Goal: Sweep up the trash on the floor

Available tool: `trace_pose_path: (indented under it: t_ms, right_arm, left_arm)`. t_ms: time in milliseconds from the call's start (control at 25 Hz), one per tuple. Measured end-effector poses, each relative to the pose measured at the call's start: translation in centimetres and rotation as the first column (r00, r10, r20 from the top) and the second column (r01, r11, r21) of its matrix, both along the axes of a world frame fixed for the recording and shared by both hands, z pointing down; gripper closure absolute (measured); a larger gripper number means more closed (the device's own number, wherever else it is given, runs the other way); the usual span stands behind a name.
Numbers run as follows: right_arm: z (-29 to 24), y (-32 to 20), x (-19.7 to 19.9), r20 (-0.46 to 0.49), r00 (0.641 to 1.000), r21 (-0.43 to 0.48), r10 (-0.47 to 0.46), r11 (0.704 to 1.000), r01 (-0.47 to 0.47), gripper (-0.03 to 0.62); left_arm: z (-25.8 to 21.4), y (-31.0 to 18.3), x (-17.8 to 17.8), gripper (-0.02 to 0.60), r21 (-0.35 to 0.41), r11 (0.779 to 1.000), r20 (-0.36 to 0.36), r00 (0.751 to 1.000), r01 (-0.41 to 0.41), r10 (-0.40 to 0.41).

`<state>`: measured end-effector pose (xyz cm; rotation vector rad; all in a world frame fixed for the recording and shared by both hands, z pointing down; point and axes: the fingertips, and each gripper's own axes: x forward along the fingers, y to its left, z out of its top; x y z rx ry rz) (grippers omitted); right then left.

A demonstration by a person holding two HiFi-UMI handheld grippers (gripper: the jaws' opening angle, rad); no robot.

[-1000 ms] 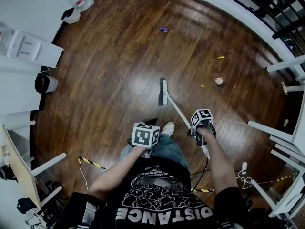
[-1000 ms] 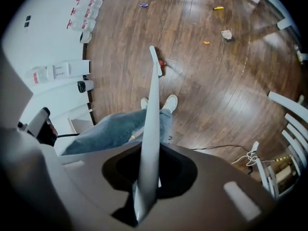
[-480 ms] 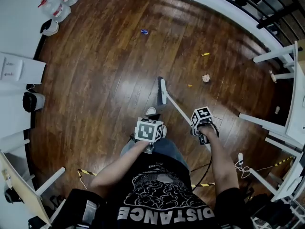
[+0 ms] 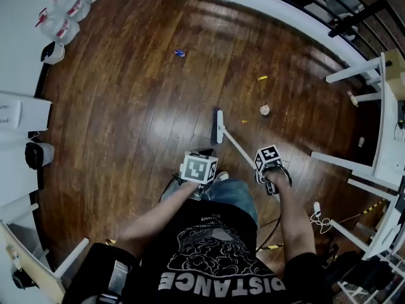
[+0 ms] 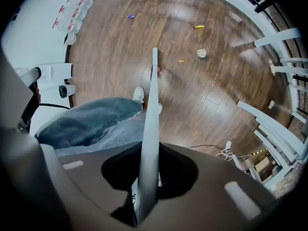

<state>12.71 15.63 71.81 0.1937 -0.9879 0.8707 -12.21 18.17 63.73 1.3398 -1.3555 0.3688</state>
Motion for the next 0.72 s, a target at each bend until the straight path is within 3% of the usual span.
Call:
trace_pose_path:
  t_ms: [280,720]
  right_arm:
    - [0.3,-4.5,1.6,0.011,1.000,0.003,-0.029,1.000,0.029,0.534]
    - [0.8,-16.0,7.7,0.031,0.994,-0.001,-0.105,0.995,0.105,0.531]
  left_arm:
    - [-0.2,-4.1,0.2,0.577,-0.008,1.000,0.036,0.999,0.005,-0.005]
    - [-0.3,-12.7,6.5,0.577,-0.036,0.995,0.073,0.993,0.097,-0.095]
